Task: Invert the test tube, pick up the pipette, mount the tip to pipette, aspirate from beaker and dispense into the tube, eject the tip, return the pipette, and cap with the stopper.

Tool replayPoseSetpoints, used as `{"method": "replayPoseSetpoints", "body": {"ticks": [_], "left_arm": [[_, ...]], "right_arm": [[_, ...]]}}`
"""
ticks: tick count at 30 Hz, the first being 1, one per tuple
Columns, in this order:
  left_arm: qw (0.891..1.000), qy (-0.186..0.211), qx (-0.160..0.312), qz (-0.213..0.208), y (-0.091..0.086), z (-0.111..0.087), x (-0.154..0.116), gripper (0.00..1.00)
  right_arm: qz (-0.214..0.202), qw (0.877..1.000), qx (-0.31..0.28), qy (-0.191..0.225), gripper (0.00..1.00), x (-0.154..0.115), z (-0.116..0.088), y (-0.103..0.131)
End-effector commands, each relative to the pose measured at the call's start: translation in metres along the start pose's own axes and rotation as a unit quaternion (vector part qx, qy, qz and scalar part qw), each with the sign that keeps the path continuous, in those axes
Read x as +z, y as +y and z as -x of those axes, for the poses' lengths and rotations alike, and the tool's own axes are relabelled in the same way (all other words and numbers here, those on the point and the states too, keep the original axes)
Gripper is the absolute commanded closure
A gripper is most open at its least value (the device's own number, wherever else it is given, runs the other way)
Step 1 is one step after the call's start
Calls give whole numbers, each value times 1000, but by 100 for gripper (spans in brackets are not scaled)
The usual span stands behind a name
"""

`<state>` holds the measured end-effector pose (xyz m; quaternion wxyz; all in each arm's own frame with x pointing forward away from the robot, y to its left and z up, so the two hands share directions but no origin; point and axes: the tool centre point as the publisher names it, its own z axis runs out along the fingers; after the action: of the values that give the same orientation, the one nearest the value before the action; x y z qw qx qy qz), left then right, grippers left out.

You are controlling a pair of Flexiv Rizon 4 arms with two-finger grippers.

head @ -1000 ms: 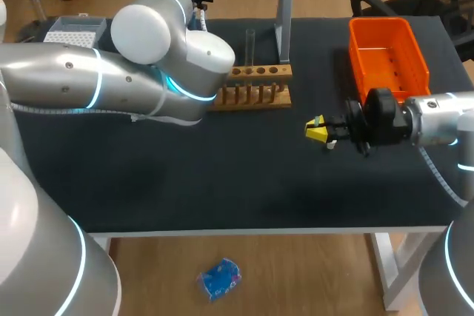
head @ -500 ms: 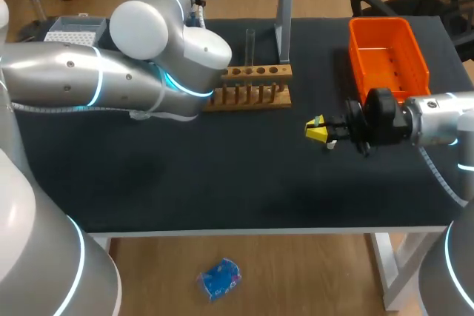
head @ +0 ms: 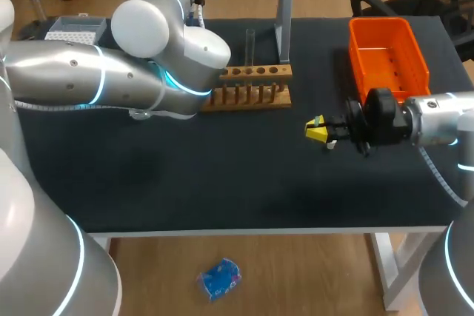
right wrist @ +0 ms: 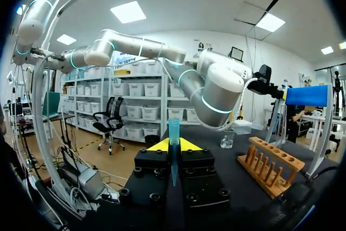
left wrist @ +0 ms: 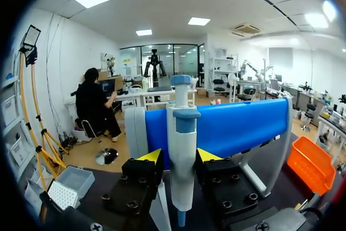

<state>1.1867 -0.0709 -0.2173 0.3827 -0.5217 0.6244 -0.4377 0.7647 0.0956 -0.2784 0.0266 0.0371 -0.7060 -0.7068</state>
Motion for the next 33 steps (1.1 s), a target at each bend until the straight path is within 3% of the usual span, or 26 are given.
{"method": "replayPoseSetpoints", "body": {"ticks": [1, 24, 26, 29, 33], "left_arm": [[1000, -1, -1, -4, 3, -2, 7, 64], [1000, -6, -3, 0, 4, -1, 14, 66], [1000, -7, -4, 0, 4, -1, 14, 71], [1000, -9, -4, 0, 4, -1, 13, 98], [1000, -12, -5, 0, 3, 0, 11, 100]], "right_arm": [[0, 1000, 0, 0, 100, 0, -1, 0], [0, 1000, 0, 0, 100, 0, -1, 0], [0, 1000, 0, 0, 100, 0, -1, 0], [0, 1000, 0, 0, 100, 0, -1, 0], [0, 1000, 0, 0, 100, 0, -1, 0]]}}
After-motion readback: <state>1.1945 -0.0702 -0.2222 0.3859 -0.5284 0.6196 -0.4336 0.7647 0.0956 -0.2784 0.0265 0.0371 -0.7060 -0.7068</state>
